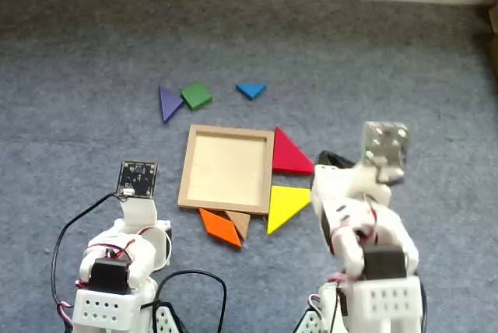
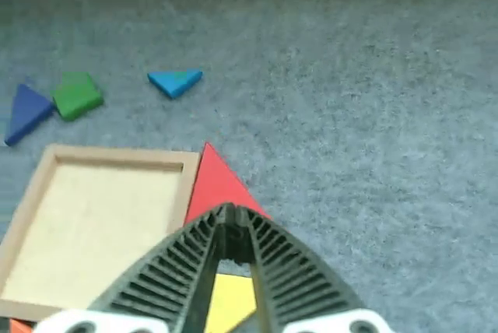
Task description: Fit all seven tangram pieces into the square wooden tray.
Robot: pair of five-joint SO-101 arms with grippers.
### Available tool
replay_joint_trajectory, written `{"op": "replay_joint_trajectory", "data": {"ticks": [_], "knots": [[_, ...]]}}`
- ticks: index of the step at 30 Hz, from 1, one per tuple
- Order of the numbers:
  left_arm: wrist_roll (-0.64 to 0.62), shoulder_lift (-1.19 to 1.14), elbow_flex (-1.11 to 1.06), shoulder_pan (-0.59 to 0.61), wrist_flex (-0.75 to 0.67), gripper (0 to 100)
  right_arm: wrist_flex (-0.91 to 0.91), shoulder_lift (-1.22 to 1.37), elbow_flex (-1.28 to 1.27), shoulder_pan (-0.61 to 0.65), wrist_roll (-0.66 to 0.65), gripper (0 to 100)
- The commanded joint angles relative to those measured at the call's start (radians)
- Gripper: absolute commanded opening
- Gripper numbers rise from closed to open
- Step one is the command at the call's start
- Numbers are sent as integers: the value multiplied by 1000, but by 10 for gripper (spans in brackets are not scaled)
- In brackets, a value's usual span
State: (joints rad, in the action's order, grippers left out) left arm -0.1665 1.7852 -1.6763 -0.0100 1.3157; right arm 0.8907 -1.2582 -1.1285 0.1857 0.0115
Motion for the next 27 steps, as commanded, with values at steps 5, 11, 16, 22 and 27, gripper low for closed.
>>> {"op": "replay_joint_trajectory", "data": {"ticks": [5,11,16,22,27], "knots": [[3,27,-19,12,6,7,-111,394,131,85,-153,135],[3,27,-19,12,6,7,-116,653,294,148,-153,214],[3,27,-19,12,6,7,-116,881,453,180,-152,214],[3,27,-19,12,6,7,-114,1144,642,206,-41,216],[3,27,-19,12,6,7,-114,1331,760,205,-15,216]]}}
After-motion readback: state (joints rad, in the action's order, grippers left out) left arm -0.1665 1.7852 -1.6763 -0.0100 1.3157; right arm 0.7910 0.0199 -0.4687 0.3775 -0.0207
